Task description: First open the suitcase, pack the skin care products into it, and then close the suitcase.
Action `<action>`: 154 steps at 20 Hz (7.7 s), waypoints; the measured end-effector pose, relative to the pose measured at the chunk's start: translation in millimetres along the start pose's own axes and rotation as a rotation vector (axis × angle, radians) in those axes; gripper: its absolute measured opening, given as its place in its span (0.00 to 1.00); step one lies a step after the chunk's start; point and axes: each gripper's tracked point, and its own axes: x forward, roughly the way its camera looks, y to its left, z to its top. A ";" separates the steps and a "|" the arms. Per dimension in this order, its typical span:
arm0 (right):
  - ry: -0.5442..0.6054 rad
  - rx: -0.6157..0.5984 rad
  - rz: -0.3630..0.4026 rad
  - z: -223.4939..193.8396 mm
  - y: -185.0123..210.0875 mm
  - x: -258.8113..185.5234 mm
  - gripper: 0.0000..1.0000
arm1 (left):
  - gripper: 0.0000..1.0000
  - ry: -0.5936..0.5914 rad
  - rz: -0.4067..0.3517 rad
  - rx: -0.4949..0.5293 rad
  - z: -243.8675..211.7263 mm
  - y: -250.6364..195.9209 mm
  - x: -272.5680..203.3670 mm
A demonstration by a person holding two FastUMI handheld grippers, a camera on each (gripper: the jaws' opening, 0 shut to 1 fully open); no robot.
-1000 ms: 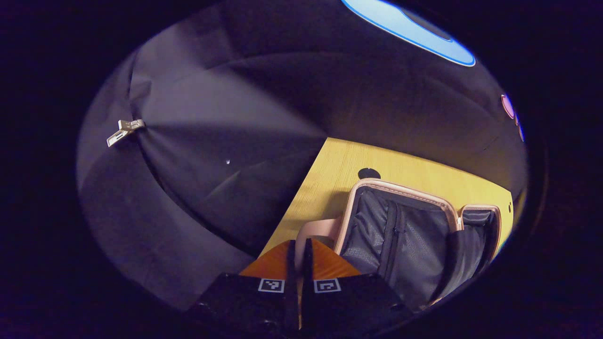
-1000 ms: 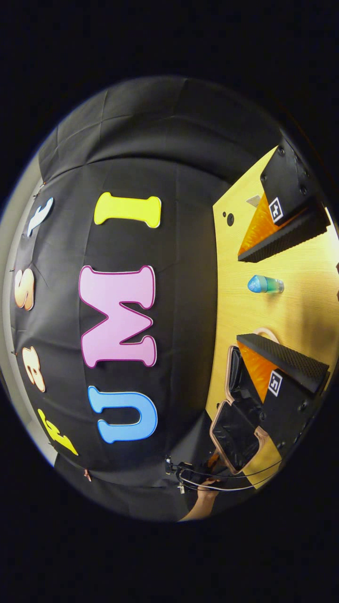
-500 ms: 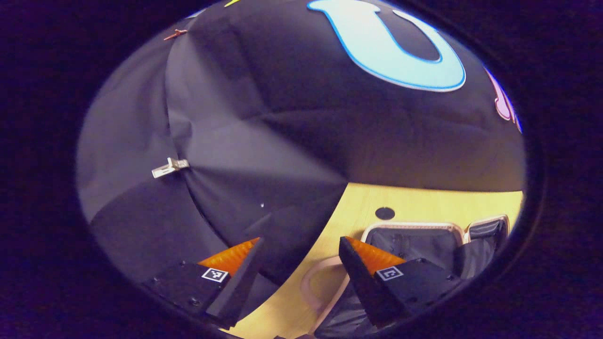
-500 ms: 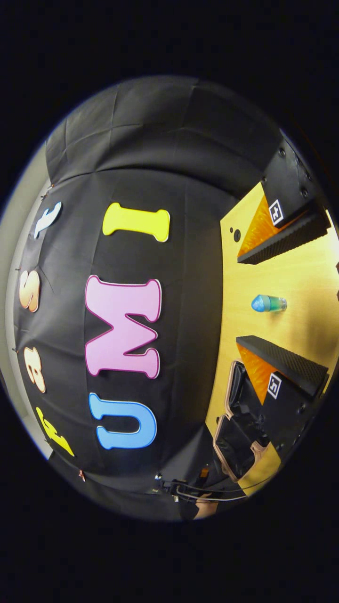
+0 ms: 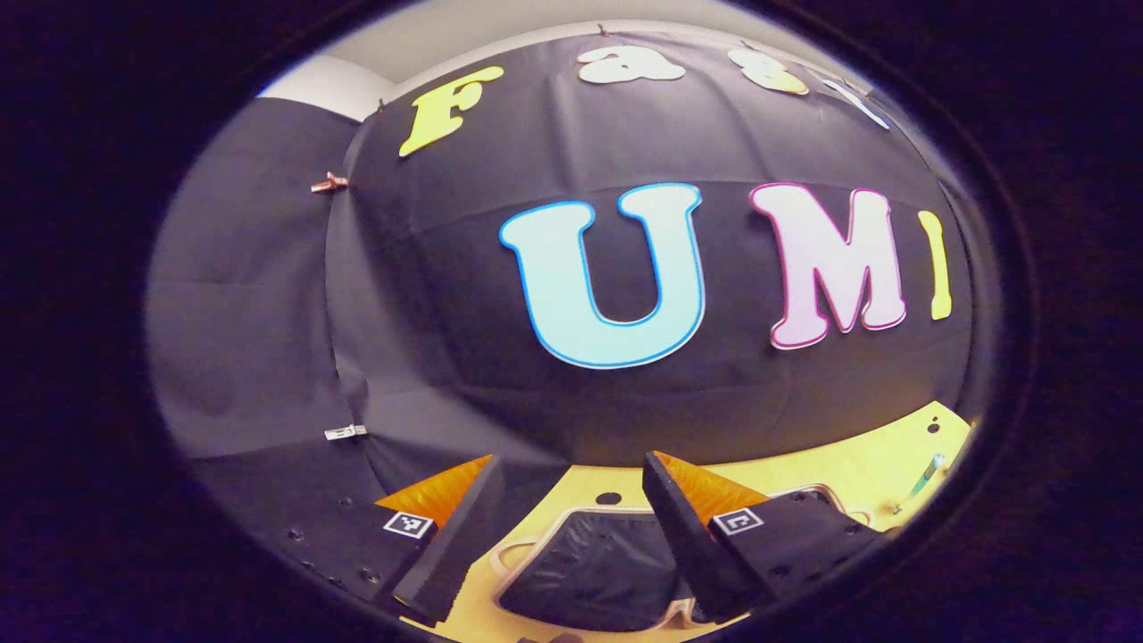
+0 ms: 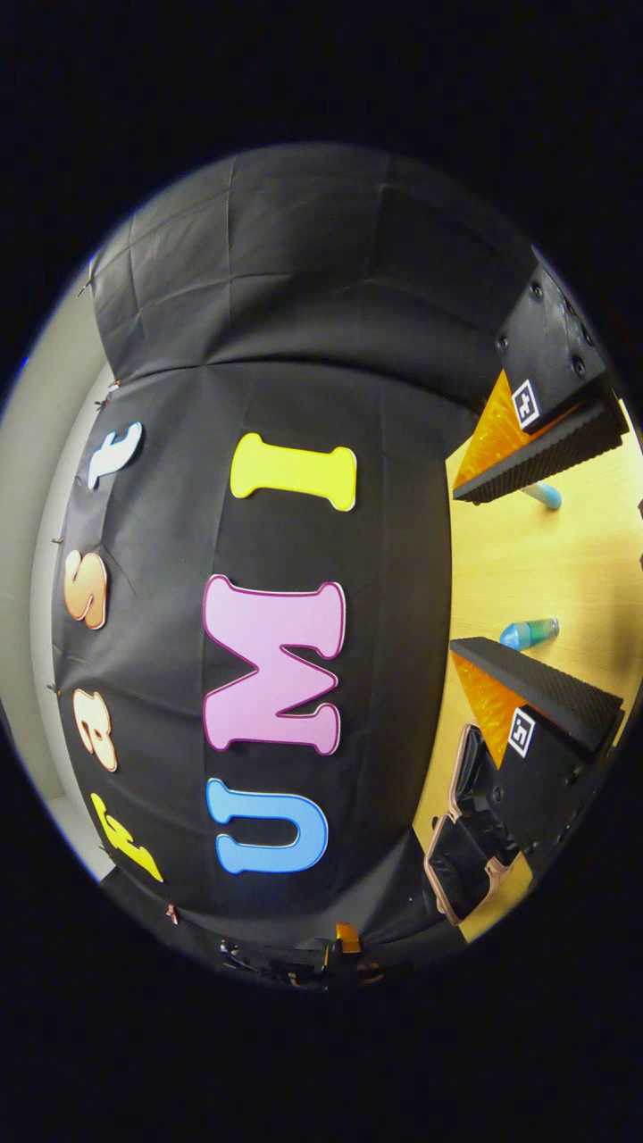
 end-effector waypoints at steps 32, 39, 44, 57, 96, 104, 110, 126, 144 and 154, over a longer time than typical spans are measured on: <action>0.223 -0.004 -0.054 -212.4 -96.4 95.2 0.97 | 0.83 0.331 -0.669 -0.007 -243.3 -545.6 -40.2; 0.238 0.014 -0.050 -235.6 -93.9 126.8 0.97 | 0.49 0.345 -0.681 -0.014 -242.6 -547.0 -36.3; 0.256 -0.003 -0.050 -254.3 -91.4 153.2 0.97 | 0.49 0.342 -0.692 -0.011 -241.8 -547.2 -36.5; 0.251 0.013 -0.056 -266.9 -89.7 178.6 0.25 | 0.49 0.336 -0.693 -0.017 -240.4 -545.5 -36.7; 0.107 0.066 0.465 -50.8 193.4 47.6 0.23 | 0.48 0.704 -0.345 0.060 -278.0 -193.5 39.7; 0.135 0.096 0.419 -47.5 159.5 43.7 0.23 | 0.51 0.964 -0.390 0.126 -312.0 -214.8 66.4; 0.219 0.088 0.452 -72.8 172.7 53.7 0.23 | 0.48 0.979 -0.344 0.097 -318.9 -209.0 65.4; 0.665 0.080 0.451 -209.4 345.9 100.9 0.23 | 0.94 0.522 -0.181 -0.168 -151.3 -21.1 -49.1; 0.889 -0.022 0.319 -264.1 375.2 105.8 0.82 | 0.94 0.553 -0.054 -0.248 -197.5 78.4 -73.6; 0.395 -0.035 0.316 -105.2 283.2 41.8 0.98 | 0.94 0.498 0.003 -0.399 -256.8 172.2 77.7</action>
